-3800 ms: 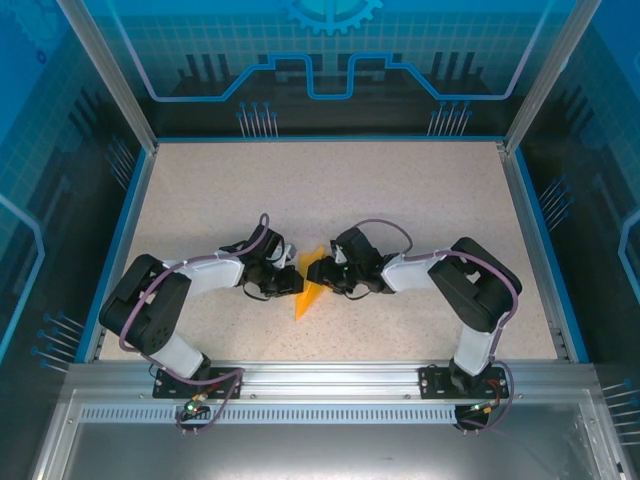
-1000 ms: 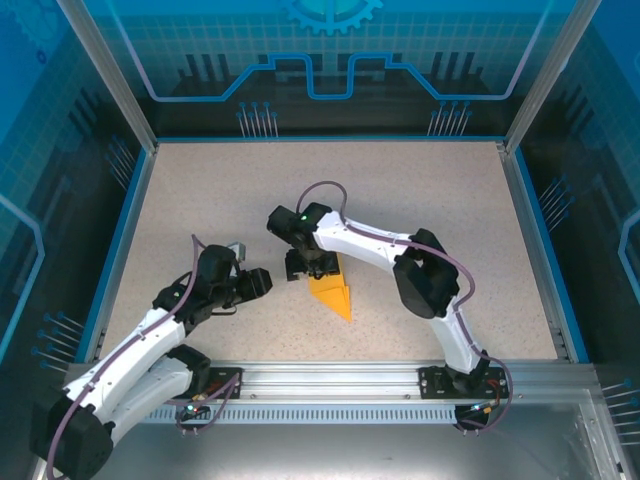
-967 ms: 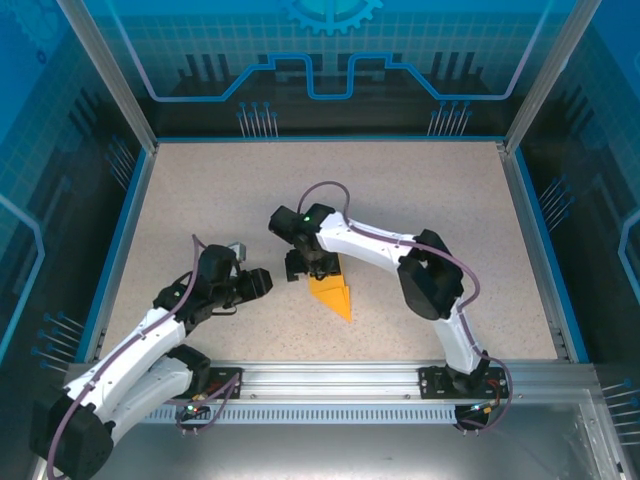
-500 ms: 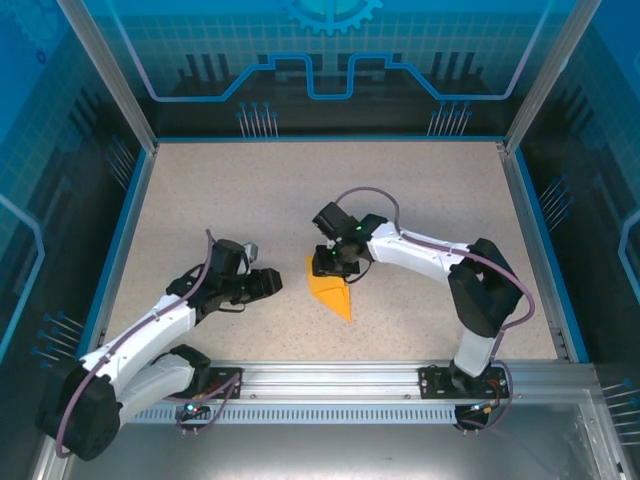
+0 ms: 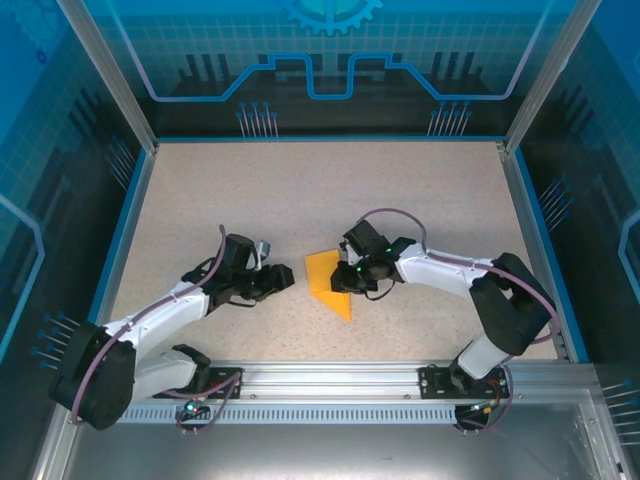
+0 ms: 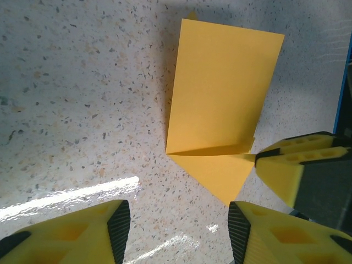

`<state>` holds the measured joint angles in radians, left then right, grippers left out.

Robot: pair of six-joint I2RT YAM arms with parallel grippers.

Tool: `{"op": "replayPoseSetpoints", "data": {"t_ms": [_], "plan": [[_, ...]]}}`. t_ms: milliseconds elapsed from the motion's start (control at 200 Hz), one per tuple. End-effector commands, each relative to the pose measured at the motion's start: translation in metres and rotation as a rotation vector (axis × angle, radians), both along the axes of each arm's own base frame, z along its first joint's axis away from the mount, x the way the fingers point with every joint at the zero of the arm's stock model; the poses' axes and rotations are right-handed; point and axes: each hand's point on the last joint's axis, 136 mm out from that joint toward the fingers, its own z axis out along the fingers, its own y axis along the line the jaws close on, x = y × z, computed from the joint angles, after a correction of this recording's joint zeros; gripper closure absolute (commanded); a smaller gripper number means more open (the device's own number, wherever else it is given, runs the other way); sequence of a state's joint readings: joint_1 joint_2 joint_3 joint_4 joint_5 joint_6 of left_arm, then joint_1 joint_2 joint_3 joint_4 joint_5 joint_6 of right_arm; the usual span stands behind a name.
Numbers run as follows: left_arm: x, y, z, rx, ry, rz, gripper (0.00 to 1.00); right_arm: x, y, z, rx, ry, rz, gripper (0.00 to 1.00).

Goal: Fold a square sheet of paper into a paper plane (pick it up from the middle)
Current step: Fold the wing for the fifth time at the center of the table.

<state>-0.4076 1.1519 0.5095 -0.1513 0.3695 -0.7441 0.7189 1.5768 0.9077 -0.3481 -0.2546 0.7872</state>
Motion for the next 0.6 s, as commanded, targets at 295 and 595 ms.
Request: {"op": "replayPoseSetpoints", "data": {"t_ms": [295, 595], "plan": [[0.006, -0.023, -0.004, -0.050, 0.042, -0.032, 0.45, 0.001, -0.007, -0.020, 0.038, 0.016, 0.021, 0.80], [0.009, -0.037, -0.010, -0.046, 0.062, -0.062, 0.45, 0.003, -0.027, -0.043, 0.033, 0.050, -0.030, 0.80]]}}
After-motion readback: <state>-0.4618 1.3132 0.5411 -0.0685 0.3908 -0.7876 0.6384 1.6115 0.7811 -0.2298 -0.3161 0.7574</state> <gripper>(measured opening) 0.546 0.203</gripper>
